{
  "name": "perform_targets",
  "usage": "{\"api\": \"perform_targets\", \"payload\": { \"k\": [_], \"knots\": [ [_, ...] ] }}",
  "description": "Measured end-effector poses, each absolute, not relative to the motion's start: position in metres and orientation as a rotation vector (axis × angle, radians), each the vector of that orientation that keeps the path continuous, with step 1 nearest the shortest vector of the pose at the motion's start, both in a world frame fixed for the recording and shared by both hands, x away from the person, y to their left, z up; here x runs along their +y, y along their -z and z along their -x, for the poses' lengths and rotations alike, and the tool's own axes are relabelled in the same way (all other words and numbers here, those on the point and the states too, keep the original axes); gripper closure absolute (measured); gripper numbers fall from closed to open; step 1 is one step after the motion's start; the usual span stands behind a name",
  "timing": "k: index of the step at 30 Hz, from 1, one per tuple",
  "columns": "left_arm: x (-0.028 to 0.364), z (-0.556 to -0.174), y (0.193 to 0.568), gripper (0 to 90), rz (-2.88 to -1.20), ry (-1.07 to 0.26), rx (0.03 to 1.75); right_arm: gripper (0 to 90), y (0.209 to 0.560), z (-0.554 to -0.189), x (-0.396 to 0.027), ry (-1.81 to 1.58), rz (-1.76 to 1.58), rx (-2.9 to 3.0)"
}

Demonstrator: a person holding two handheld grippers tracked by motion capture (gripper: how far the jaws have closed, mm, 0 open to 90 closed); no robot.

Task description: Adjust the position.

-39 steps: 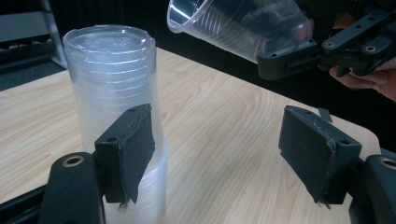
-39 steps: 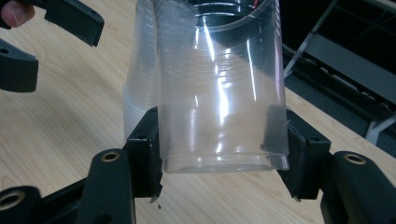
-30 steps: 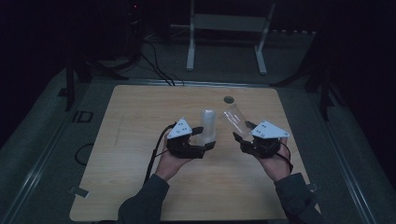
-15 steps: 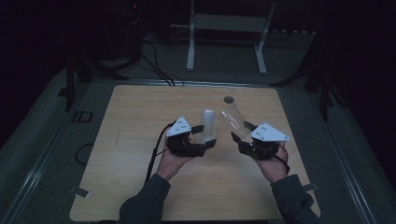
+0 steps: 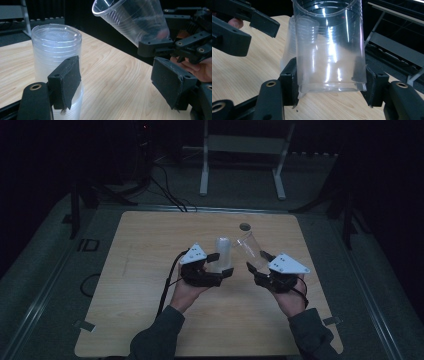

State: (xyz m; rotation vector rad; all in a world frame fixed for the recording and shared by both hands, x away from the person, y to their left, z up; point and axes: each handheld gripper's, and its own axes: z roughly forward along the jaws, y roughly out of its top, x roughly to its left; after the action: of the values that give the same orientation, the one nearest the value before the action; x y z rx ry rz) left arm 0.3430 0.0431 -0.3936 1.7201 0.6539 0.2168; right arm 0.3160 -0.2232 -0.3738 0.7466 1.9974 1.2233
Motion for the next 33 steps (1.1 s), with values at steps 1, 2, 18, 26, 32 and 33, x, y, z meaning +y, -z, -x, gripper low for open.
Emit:
{"api": "perform_targets", "payload": {
  "k": [1, 2, 18, 26, 32, 33],
  "knots": [
    [0.043, -0.344, 0.393, 23.2, -1.718, -0.213, 0.655, 41.3, 0.374, -0.316, -0.223, -1.224, -0.746, 1.996],
    [0.043, -0.344, 0.393, 23.2, -1.711, -0.205, 0.659, 41.3, 0.374, -0.316, -0.223, -1.225, -0.743, 1.995],
    [0.037, -0.349, 0.39, 23.2, -1.655, -0.097, 0.664, 41.4, 0.376, -0.312, -0.22, -1.265, -0.743, 1.967],
    [0.033, -0.349, 0.385, 22.1, -1.642, -0.075, 0.645, 41.4, 0.376, -0.309, -0.219, -1.276, -0.73, 1.955],
    [0.029, -0.349, 0.383, 20.2, -1.633, -0.051, 0.641, 41.4, 0.377, -0.305, -0.216, -1.275, -0.717, 1.945],
    [0.028, -0.349, 0.383, 20.0, -1.634, -0.049, 0.64, 41.4, 0.377, -0.305, -0.216, -1.278, -0.711, 1.945]
  ]
}}
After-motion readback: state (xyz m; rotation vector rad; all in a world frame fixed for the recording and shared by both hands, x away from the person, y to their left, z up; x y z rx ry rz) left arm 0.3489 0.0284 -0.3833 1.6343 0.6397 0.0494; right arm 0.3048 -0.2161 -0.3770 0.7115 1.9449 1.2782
